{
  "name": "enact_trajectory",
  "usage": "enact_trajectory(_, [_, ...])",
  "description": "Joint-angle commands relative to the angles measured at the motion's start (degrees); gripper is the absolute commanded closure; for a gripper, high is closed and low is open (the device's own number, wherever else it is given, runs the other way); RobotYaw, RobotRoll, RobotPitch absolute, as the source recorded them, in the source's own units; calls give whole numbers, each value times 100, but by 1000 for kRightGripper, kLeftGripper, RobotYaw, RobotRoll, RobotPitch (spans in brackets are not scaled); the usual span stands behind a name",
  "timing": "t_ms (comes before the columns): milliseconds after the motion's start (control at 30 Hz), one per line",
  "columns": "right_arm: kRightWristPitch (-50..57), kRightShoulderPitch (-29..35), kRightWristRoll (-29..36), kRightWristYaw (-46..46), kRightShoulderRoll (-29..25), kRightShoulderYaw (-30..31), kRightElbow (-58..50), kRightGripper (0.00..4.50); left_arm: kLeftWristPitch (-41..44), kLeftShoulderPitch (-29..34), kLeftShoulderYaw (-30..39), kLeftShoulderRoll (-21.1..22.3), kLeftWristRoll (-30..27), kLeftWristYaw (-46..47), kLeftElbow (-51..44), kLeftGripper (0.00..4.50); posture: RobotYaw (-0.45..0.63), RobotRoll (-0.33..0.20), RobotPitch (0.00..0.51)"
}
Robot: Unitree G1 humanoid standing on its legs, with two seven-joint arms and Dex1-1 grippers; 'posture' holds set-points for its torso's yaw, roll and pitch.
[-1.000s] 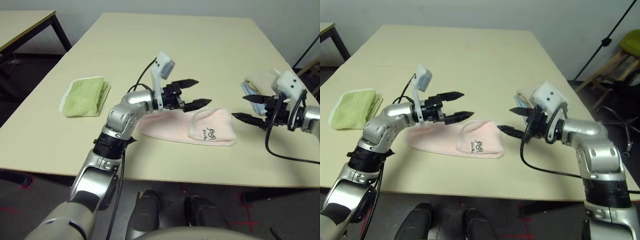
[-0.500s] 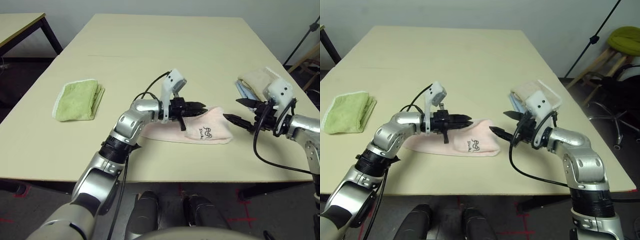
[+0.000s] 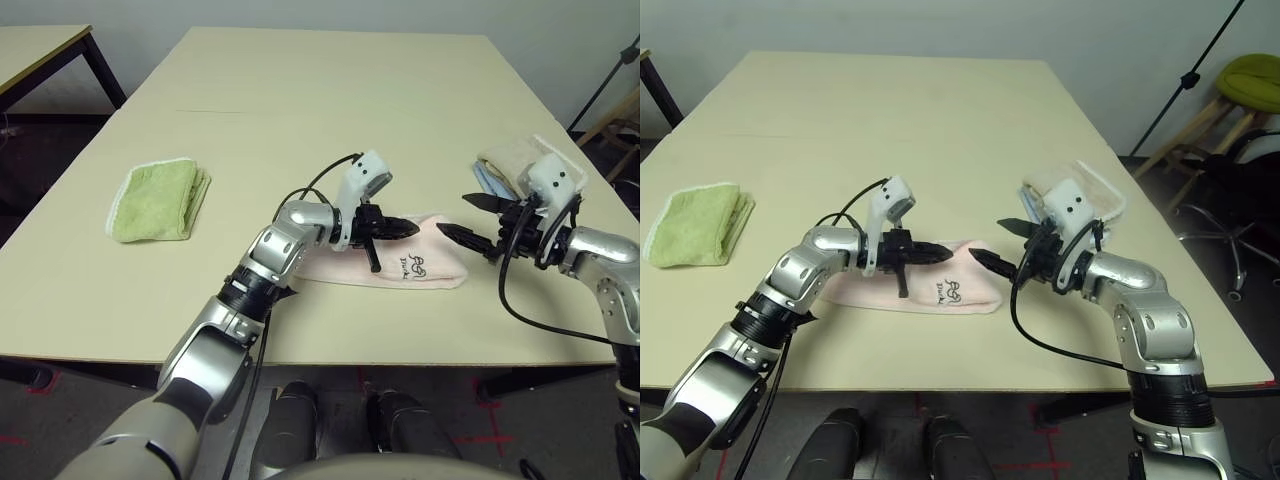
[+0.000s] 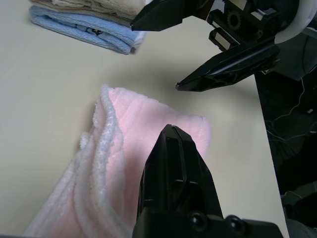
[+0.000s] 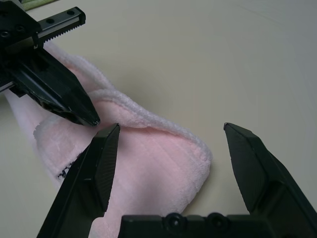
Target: Fold the towel and set it aside.
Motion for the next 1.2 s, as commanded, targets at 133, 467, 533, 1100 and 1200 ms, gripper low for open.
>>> enact_trajectory(133, [-41, -158, 143, -65, -24, -120, 99, 567, -50, -108, 46, -25, 71, -77, 133, 4500, 78, 0, 116])
enact_trajectory(467, [-140, -347, 109, -85, -50, -9, 309, 4150, -115, -241, 77, -137, 102, -66, 341, 4500, 76, 0, 112])
enact_trajectory(533, [-173, -306, 44, -106, -23, 89, 329, 4457, -131, -267, 65, -187, 114, -65, 390, 4500, 77, 0, 111])
enact_trajectory(1100, [-828, -102, -602, -595, 882, 794, 1459, 4457, -1301, -402, -81, -645, 1194, 705, 2309, 4500, 57, 0, 121])
enact_trajectory(1200, [-993, 83, -770, -590, 895, 939, 1637, 4457, -1277, -284, 35, -569, 1222, 773, 2307, 4500, 58, 0, 122])
